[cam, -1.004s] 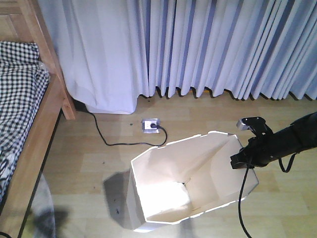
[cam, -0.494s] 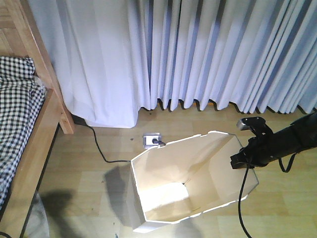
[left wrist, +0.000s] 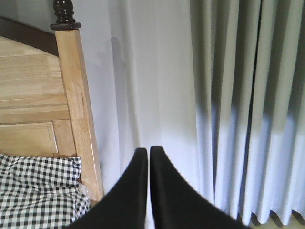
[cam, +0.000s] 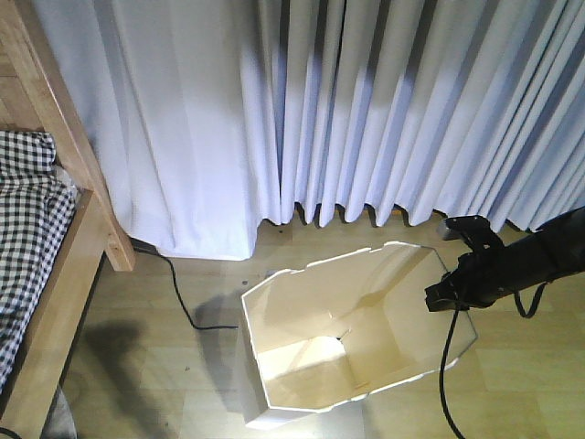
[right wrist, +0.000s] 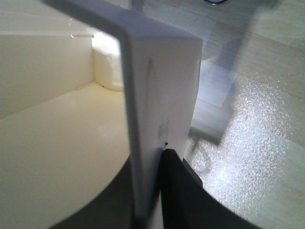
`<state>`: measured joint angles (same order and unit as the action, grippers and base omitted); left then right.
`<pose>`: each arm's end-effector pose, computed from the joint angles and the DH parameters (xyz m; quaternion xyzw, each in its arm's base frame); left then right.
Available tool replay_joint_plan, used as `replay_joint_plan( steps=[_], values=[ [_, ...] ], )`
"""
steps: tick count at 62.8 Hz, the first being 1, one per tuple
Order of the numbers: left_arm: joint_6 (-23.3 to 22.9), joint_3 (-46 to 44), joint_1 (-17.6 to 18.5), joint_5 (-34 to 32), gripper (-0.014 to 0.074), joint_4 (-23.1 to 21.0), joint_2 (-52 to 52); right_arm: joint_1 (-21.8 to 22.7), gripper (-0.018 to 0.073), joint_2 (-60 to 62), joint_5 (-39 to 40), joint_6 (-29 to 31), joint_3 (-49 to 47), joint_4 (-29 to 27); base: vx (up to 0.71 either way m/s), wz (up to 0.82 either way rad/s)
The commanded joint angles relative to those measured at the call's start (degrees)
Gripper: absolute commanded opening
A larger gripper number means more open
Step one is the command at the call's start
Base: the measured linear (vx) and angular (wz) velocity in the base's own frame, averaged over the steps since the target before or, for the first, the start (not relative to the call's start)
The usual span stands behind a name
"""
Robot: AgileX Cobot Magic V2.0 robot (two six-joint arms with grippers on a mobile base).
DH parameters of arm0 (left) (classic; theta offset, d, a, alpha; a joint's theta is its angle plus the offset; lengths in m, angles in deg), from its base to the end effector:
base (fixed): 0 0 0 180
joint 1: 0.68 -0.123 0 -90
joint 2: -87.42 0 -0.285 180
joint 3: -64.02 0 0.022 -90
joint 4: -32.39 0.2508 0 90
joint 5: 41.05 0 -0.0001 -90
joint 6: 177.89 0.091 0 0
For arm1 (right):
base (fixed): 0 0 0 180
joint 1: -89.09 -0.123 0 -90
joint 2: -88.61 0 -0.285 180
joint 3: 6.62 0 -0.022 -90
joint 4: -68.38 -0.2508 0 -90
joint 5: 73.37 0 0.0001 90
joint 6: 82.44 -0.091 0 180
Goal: Move trash bin to bedside with robot
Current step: 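Carry the bin with the right gripper as the base drives beside the bed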
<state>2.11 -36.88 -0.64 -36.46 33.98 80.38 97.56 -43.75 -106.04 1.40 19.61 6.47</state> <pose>0.0569 0.0002 0.1955 0.0093 0.7115 0.0103 0.7025 0.3134 -0.0028 0.0284 -0.1592 0.9555 0.2227 0.1104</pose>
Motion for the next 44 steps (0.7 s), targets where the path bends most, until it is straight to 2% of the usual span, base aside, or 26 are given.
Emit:
replay_joint_plan(
  steps=[1, 44],
  values=[
    [-0.79, 0.67, 0.37, -4.25, -0.0006, -0.54, 0.81, 0.21, -0.0005, 4.1, -10.21, -0.66, -0.79, -4.64, 0.17, 0.02],
    [-0.79, 0.67, 0.37, -4.25, -0.0006, -0.54, 0.81, 0.21, -0.0005, 4.1, -10.45, -0.66, -0.79, -4.64, 0.12, 0.01]
  ],
)
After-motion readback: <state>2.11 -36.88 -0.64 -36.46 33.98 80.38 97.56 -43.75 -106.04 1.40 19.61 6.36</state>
